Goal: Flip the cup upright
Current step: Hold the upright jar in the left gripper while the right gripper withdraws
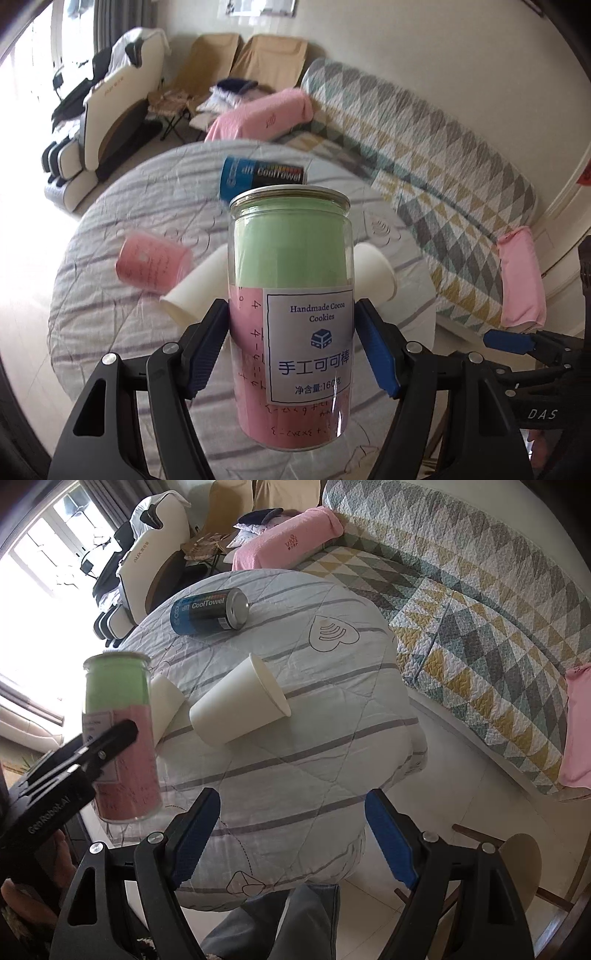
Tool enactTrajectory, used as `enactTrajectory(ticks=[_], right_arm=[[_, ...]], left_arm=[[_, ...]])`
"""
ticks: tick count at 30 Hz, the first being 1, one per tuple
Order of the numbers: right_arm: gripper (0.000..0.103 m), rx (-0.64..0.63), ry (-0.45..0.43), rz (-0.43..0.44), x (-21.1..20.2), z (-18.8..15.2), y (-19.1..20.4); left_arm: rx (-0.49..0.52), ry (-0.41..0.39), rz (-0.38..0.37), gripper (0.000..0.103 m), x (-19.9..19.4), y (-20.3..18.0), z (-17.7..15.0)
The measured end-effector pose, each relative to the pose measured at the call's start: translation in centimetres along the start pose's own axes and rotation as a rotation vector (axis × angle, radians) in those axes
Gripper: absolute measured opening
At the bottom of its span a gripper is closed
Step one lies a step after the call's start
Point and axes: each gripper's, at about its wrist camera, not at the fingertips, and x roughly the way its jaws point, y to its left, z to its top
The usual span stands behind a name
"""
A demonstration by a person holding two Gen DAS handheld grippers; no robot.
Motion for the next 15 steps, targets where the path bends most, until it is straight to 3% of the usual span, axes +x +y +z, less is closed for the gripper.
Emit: enactTrajectory(ticks=[7,13,15], right_arm=[[0.082,-0.010,0.038,-0.040,2.3,-1.2,-0.3],[0.082,-0.025,0.079,-0.042,4.6,-1.6,0.0],[0.082,-0.021,0.029,-0.019,3.9,-1.0,0.1]], left_arm=[[0.034,-0.045,-0.024,0.071,4.7,0.5,-3.5],[0.021,-0.094,-0.036,0.071,4.1,0.7,-4.8],[0.037,-0.101,-0.025,0.071,3.3,0.6,-5.0]])
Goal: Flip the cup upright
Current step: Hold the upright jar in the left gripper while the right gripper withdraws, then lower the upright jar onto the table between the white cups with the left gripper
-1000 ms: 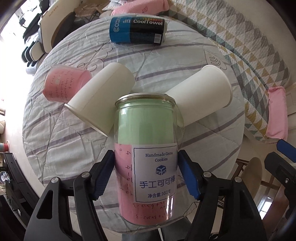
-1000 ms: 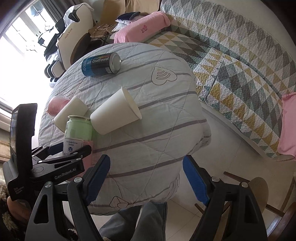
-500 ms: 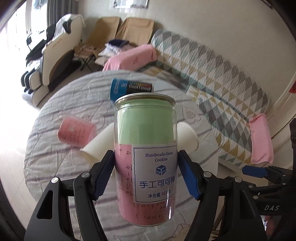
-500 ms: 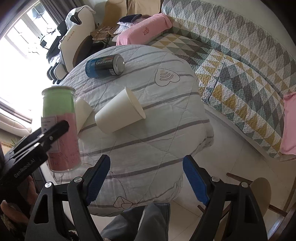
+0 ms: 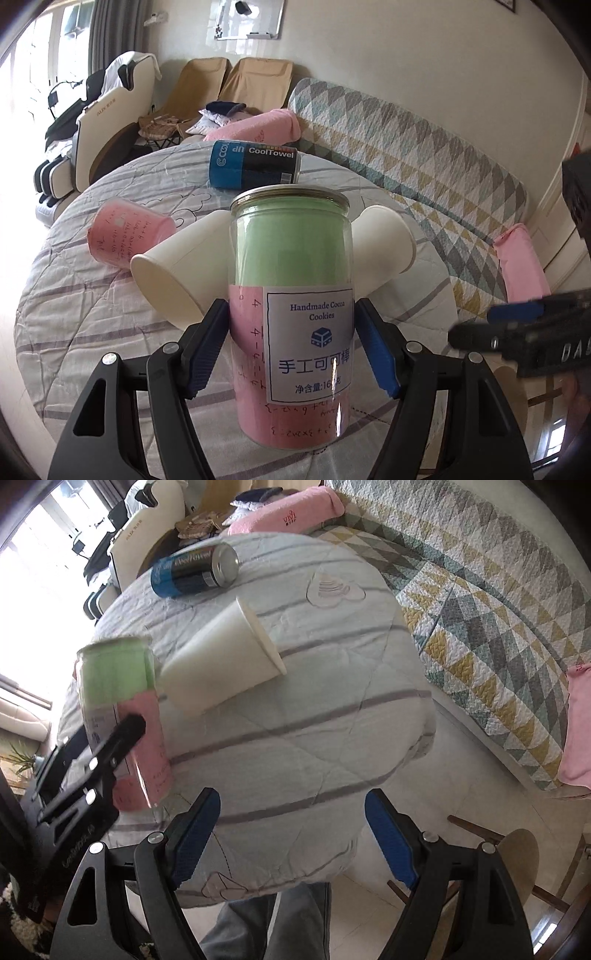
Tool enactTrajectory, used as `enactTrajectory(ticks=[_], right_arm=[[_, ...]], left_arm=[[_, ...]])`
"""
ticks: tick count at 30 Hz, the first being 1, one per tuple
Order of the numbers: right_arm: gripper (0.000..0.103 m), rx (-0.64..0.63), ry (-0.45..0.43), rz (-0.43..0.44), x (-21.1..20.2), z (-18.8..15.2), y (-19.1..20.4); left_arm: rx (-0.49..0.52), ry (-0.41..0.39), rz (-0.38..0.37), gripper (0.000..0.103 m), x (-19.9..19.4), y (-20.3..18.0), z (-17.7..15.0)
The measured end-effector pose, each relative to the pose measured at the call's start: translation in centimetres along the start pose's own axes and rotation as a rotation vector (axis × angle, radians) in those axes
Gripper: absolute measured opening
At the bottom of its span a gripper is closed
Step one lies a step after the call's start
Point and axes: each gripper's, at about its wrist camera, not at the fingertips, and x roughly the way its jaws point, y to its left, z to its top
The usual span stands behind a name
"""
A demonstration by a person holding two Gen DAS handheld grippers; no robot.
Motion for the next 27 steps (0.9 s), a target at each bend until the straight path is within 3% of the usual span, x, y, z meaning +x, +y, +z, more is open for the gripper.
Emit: enactTrajectory(ticks=[2,6,10,13,17,20,27], right_arm=[[0.082,-0.008,-0.070,0.056,-1.1,1.1,0.1],[0.081,-0.023,-0.106,0.156,-1.4,4.0,0.8],[0.045,-0.050,-0.125,0.249,-1.7,5.6,2.0],[0.017,-0.076,-0.117,0.376,-1.6,6.4,3.0],[0.009,-0.139,-0.104,0.492,-0.9,7.2,4.8],[0.008,-0.169,-0.104,0.554,-0.5,7.4,5.4],[0.008,-0.159,-0.040,0.506,1.5,7.2,5.7]], left_arm=[[0.006,-0.014,-0.008,0.071,-0.9,-0.1,0.0],[0.020,-0.083,-0.059,0.071,-3.4,-0.3,1.2],[0.043,-0.139,-0.115,0.071,-5.7,-0.5,2.5],[0.075,-0.141,-0.140,0.071,-6.0,-0.8,2.7],[0.096,-0.119,-0.128,0.071,-5.3,-0.6,2.6],[0.098,-0.067,-0.100,0.071,-3.9,-0.2,2.2],[0.140,0.042,-0.015,0.071,-0.8,-0.4,2.0]])
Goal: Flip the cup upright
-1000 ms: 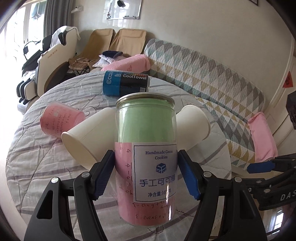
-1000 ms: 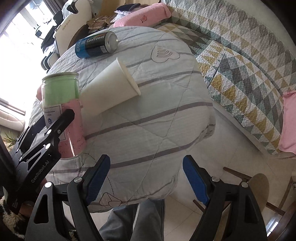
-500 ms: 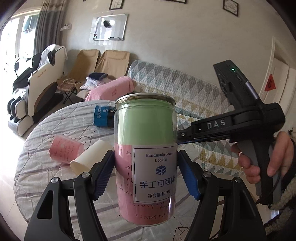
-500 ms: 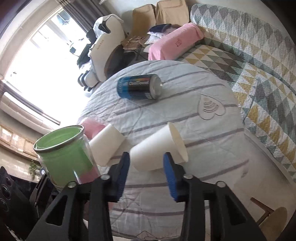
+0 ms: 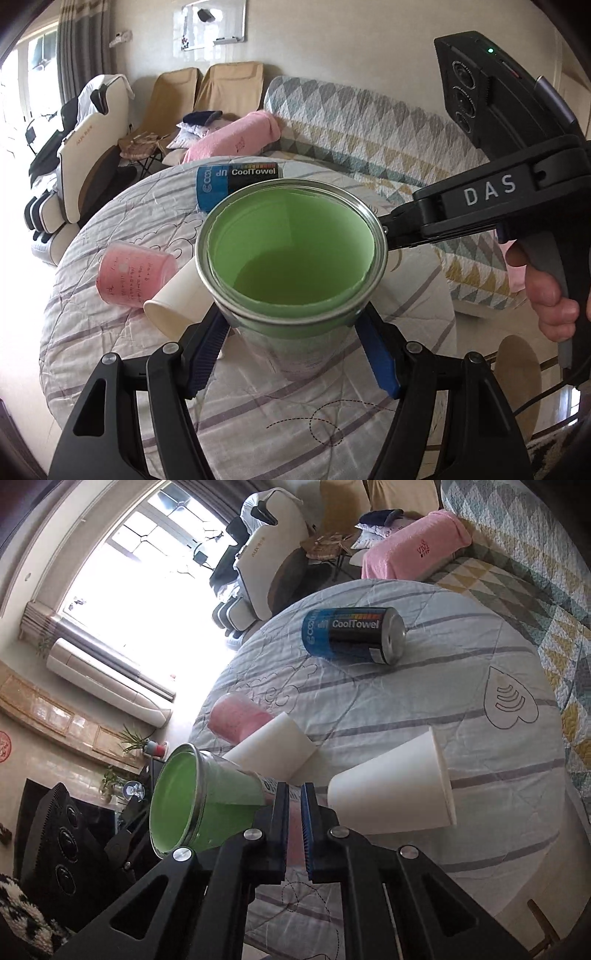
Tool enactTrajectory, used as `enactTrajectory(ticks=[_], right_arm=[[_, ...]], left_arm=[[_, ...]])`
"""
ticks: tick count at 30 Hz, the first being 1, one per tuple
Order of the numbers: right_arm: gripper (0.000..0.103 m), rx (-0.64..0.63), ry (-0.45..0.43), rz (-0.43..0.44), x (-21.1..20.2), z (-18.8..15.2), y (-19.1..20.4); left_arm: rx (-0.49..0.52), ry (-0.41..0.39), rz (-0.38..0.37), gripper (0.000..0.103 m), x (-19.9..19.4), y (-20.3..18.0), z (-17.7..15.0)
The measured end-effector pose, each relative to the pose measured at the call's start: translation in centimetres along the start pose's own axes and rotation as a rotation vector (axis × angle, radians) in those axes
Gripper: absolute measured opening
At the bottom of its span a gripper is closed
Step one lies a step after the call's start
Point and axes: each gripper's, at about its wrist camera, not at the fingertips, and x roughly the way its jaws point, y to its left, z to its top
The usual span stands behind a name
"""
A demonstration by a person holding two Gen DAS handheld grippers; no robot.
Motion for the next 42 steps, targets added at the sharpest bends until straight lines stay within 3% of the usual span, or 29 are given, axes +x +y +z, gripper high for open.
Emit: enactTrajectory(ticks=[4,8,15,18,20,25,28,35,42], right_arm=[[0.009,0.021,0.010,-0.022,0.1,-0.2,-0.8],[0.009,0.052,-0.002,-0.037,-0.7,-0.4,-1.3],[0.013,0.100,-0.067,-0.123,-4.1,-0.4,-1.3],[0.036,0.118,-0.089,-0.199,-6.0,-0.6,-0.7],[0.062,0.121,-0.111,-0.237,-7.4,-0.8,0.1],[0.070,0.078,-0.143,-0.300,-10.4,-1.1,2.5],[0.081,0.059,-0.169,-0.340,-12.1,-1.6,3.6],[0.082,0.028,-0.208,-0.404,-14.2,-2.9,5.9],[0.083,0.024,-0.267,-0.492,-15.3,-5.3,7.8]], left_arm=[[0.023,0.037,0.020,0.093,0.7,-0.2,-0.2],[0.018,0.066,0.026,0.100,0.8,-0.4,-0.2],[-0.020,0.115,0.038,0.100,-0.4,-0.2,0.6],[-0.034,0.128,0.054,0.100,-1.8,-0.3,1.2],[-0.062,0.141,0.074,0.101,-2.9,-0.2,1.9],[-0.132,0.161,0.122,0.101,-5.2,-0.4,2.4],[-0.156,0.138,0.151,0.102,-7.2,-0.5,2.7],[-0.218,0.115,0.201,0.102,-10.5,-0.2,4.3],[-0.187,0.090,0.214,0.103,-13.4,0.3,4.5]])
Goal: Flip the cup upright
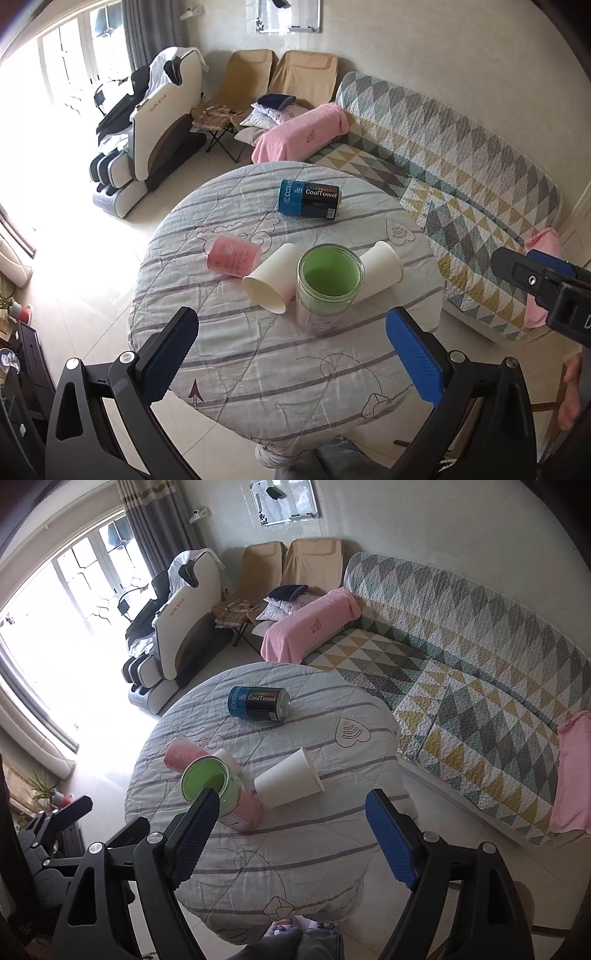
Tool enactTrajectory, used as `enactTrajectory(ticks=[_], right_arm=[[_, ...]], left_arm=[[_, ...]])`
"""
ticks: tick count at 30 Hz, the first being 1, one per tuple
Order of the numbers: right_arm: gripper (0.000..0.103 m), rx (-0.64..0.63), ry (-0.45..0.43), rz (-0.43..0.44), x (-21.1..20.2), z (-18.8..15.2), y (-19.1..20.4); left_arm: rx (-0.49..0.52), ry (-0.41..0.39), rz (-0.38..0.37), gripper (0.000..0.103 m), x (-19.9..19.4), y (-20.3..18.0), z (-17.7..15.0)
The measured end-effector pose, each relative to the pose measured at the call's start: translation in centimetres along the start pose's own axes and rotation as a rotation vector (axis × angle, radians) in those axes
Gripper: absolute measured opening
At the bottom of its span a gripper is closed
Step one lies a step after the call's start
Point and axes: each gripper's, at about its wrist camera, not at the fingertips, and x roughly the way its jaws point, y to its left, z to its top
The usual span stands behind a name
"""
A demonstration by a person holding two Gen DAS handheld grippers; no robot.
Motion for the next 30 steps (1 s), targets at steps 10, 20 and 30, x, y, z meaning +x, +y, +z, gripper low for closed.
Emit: enactTrajectory(ticks=[10,20,30], right_arm=[[0.085,0.016,0.010,-0.049,-1.5,-3.1,1.9],[0.085,-0.027,0.003,-0.011,-2.0,-3.6,2.0],[0.085,-0.033,0.012,0.013,-1.9,-4.0,1.9]], left_arm=[[-0.003,0.006,-0.003,0.103,-2.1,1.3,-1.8],[-0.042,-0.024,0.028,0.103,-3.1,0.9,-1.9],[-0.040,-0.038,0.035,0.103,-3.2,0.6,-2.1]])
